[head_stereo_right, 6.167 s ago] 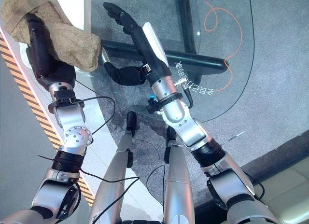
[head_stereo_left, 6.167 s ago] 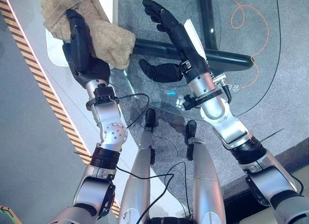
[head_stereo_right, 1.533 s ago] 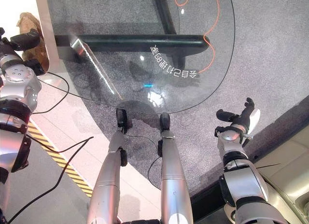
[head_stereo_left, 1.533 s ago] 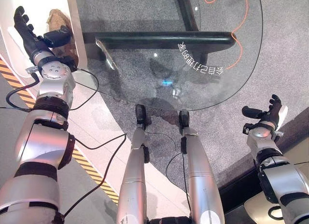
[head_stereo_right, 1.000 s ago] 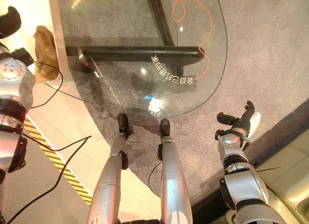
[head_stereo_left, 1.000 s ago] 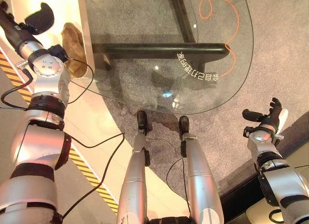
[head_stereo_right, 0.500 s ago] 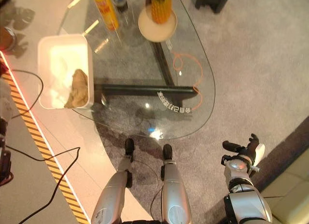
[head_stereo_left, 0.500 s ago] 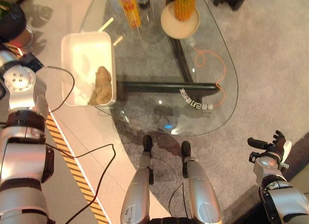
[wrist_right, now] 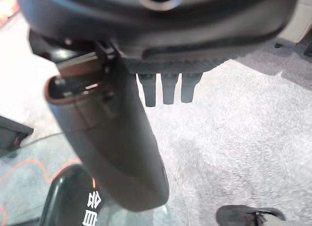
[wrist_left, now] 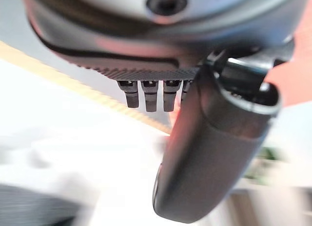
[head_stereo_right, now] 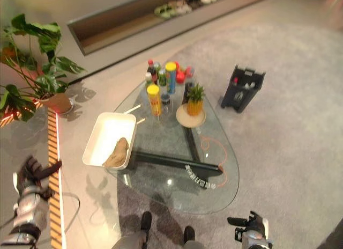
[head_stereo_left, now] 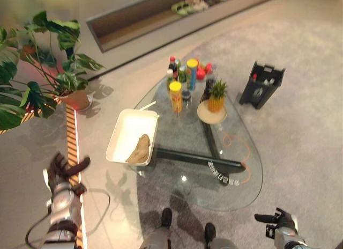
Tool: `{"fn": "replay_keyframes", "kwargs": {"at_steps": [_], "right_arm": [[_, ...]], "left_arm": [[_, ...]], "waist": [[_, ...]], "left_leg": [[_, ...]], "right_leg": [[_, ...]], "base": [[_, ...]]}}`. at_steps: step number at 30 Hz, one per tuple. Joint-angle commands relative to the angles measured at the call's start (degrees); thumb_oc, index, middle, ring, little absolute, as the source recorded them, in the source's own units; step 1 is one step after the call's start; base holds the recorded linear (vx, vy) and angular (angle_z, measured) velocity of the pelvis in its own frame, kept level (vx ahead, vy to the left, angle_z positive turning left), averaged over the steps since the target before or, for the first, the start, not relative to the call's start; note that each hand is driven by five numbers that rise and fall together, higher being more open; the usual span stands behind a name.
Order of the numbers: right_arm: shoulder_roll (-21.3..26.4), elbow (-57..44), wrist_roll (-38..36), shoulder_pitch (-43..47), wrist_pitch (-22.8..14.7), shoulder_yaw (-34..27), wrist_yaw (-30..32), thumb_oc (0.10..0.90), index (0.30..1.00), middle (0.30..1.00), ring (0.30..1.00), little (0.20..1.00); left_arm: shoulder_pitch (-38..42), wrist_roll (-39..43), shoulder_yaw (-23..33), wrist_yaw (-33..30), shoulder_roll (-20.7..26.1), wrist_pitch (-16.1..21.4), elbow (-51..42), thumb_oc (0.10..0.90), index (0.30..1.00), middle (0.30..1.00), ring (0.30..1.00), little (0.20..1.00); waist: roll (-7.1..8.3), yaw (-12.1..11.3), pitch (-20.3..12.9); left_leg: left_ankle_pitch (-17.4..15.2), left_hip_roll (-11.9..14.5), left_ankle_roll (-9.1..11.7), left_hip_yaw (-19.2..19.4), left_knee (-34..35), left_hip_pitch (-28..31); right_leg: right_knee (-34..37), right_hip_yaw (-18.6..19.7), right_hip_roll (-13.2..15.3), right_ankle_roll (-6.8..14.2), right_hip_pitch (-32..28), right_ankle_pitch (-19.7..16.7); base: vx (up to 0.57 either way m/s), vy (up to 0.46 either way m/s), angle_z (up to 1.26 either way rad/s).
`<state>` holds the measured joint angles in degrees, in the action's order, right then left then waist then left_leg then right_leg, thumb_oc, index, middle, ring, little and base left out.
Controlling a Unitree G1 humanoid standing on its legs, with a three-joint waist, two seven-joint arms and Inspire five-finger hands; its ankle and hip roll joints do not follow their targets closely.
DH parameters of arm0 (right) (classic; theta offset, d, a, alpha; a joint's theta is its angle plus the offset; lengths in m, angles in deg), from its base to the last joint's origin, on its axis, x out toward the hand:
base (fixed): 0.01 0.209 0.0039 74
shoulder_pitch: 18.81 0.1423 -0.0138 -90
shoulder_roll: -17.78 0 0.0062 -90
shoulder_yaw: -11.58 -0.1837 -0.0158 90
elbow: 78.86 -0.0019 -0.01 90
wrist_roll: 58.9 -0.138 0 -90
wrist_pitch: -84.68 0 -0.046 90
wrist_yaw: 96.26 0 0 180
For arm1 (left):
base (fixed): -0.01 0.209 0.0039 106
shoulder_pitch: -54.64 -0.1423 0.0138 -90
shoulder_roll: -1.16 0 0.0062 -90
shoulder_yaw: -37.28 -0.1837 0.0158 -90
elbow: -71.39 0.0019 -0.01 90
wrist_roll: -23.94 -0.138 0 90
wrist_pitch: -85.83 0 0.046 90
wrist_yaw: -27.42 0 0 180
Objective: Wipe the table with a cloth and put it in the basket.
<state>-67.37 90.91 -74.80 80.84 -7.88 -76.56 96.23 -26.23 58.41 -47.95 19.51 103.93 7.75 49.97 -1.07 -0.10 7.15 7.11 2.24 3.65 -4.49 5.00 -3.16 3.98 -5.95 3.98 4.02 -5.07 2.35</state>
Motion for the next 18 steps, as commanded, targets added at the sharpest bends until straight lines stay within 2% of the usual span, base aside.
{"fn": "replay_keyframes", "kwargs": {"at_steps": [1,5,6,10,14,18], "right_arm": [[3.62,1.46,4.00,-2.52,1.61,1.14,-0.80,0.800,0.900,0.900,0.900,0.900],[3.19,2.09,5.85,-2.67,2.54,1.51,-1.76,0.800,0.900,0.900,0.900,0.900],[2.60,2.61,8.76,-2.67,3.13,2.14,-3.07,0.800,0.900,0.900,0.900,0.900],[1.22,2.94,11.76,-2.54,4.88,3.88,-5.16,0.800,0.900,0.900,0.900,0.900],[0.10,2.50,13.84,-2.26,5.88,5.67,-6.58,0.800,0.900,0.900,0.900,0.900],[-0.38,2.67,15.94,-2.40,5.82,6.86,-6.94,0.800,0.900,0.900,0.900,0.900]], "left_arm": [[5.30,-5.88,-1.49,3.80,0.78,2.35,2.16,0.800,0.900,0.900,0.900,0.900],[3.99,-7.84,-3.05,7.11,-0.86,-0.33,4.90,0.800,0.900,0.900,0.900,0.900],[2.68,-11.56,-4.68,9.04,-2.81,-2.42,6.71,0.800,0.900,0.900,0.900,0.900],[0.29,-19.17,-8.08,10.68,-6.05,-7.00,8.22,0.800,0.900,0.900,0.900,0.900],[-1.06,-24.77,-10.99,11.91,-7.69,-9.31,9.28,0.800,0.900,0.900,0.900,0.900],[-1.65,-25.83,-12.50,11.27,-8.49,-10.35,9.61,0.800,0.900,0.900,0.900,0.900]], "waist": [[-0.66,0.05,-3.71],[-0.69,0.19,-4.30],[-0.70,0.18,-4.72],[-0.65,0.11,-5.14],[-0.63,0.22,-5.26],[-0.71,0.51,-5.19]], "left_leg": [[-5.86,0.91,1.48,2.17,0.00,2.88],[-6.15,1.32,1.76,2.90,0.00,3.45],[-6.40,1.63,1.84,3.42,0.00,3.87],[-6.81,1.96,1.85,4.14,0.00,4.55],[-7.02,2.07,1.72,4.36,0.00,4.69],[-7.07,2.16,1.70,4.79,0.00,4.69]], "right_leg": [[0.73,2.93,4.82,4.42,3.46,-4.94],[0.98,2.69,4.89,4.49,2.81,-4.72],[1.02,2.21,4.96,4.53,2.35,-4.43],[1.02,1.51,5.00,4.45,1.70,-4.05],[1.02,1.50,4.86,4.34,1.52,-3.77],[1.02,1.56,4.82,4.27,1.53,-3.66]], "base": [[0.05,0.027,-0.02],[0.02,0.013,-0.03],[0.03,0.021,-0.06],[0.03,0.024,-0.06],[0.00,0.000,0.00],[0.00,0.000,0.00]]}}
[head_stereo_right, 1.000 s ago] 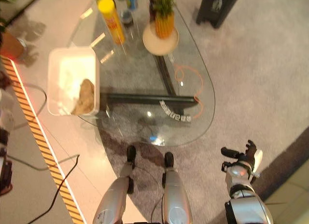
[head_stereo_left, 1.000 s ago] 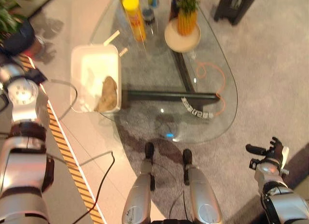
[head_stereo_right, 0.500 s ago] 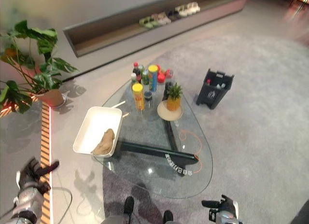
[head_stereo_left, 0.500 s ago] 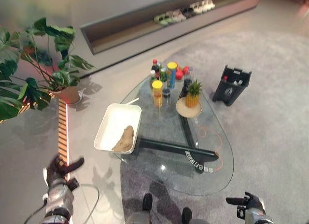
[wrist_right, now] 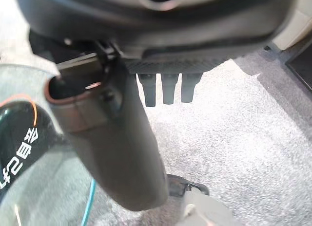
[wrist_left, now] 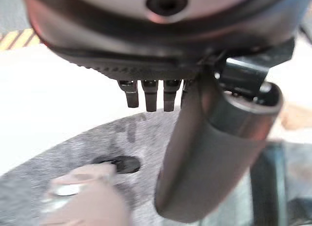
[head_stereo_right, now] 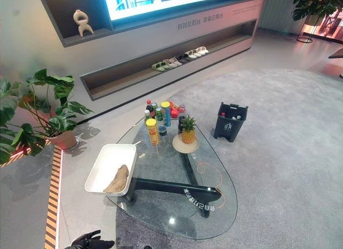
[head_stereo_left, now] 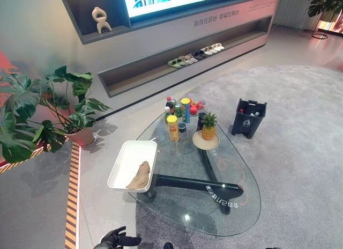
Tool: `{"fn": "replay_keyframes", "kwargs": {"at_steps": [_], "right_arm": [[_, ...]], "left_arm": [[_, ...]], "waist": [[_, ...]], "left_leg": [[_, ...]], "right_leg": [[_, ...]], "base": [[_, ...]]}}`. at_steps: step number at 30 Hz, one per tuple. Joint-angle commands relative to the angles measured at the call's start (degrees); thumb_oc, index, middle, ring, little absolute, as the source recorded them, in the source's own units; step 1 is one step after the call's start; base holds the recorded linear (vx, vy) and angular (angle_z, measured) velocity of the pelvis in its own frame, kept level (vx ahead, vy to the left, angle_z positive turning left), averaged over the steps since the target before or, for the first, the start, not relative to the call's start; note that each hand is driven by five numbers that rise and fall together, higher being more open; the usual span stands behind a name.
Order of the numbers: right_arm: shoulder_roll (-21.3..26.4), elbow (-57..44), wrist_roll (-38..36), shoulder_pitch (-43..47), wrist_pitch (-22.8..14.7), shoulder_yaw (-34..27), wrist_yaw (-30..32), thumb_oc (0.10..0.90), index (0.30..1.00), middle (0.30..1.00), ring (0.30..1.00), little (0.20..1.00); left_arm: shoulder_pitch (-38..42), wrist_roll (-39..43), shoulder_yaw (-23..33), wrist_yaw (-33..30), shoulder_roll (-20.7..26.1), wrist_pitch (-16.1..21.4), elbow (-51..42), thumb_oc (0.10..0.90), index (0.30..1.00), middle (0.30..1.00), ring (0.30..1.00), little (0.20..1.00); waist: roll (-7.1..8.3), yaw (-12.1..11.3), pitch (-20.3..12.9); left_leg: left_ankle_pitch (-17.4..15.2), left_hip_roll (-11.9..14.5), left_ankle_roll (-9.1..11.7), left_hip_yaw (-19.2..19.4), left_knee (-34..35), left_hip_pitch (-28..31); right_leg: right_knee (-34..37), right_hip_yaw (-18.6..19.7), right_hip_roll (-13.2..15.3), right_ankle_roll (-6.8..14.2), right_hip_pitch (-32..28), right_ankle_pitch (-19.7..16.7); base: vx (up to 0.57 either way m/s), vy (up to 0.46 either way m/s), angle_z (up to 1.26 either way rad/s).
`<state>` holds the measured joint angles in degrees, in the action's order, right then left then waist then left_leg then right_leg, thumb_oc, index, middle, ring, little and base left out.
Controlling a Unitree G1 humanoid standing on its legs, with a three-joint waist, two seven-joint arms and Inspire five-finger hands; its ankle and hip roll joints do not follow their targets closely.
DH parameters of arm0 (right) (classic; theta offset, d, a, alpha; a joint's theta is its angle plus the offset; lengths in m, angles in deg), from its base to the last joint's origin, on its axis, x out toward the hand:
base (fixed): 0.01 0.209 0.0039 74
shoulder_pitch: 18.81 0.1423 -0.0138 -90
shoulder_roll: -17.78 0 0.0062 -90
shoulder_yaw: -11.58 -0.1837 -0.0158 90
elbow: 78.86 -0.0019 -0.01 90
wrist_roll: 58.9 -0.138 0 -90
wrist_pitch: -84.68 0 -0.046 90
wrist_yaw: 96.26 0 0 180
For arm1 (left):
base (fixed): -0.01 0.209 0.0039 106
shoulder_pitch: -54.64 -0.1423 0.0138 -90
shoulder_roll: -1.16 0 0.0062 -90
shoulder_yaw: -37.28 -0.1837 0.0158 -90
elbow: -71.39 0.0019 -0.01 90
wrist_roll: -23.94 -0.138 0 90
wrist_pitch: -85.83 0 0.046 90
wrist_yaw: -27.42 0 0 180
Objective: Wipe the table with a cloth and put it in the basket.
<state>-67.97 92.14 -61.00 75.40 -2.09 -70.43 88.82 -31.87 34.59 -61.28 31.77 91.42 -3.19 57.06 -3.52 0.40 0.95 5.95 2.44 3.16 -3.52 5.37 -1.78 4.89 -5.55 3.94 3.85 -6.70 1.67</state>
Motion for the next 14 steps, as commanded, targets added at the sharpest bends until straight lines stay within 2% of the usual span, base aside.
{"fn": "replay_keyframes", "kwargs": {"at_steps": [1,14], "right_arm": [[0.26,1.63,2.13,3.11,0.37,1.19,0.49,0.800,0.900,0.900,0.900,0.900],[-0.14,1.46,2.83,3.21,0.42,2.18,0.92,0.800,0.900,0.900,0.900,0.900]], "left_arm": [[3.94,-1.96,0.17,-1.02,3.93,0.30,2.64,0.800,0.900,0.900,0.900,0.900],[3.35,-2.45,-0.68,-0.22,2.99,0.82,1.97,0.800,0.900,0.900,0.900,0.900]], "waist": [[1.61,0.18,1.16],[1.68,-0.13,1.94]], "left_leg": [[-5.97,2.11,2.27,4.15,-0.37,3.35],[-6.37,2.30,2.24,4.29,-0.37,4.11]], "right_leg": [[0.11,1.02,4.90,4.40,3.19,-2.96],[0.11,0.33,5.15,4.35,2.57,-2.67]], "base": [[0.04,0.021,0.00],[0.04,0.005,-0.03]]}}
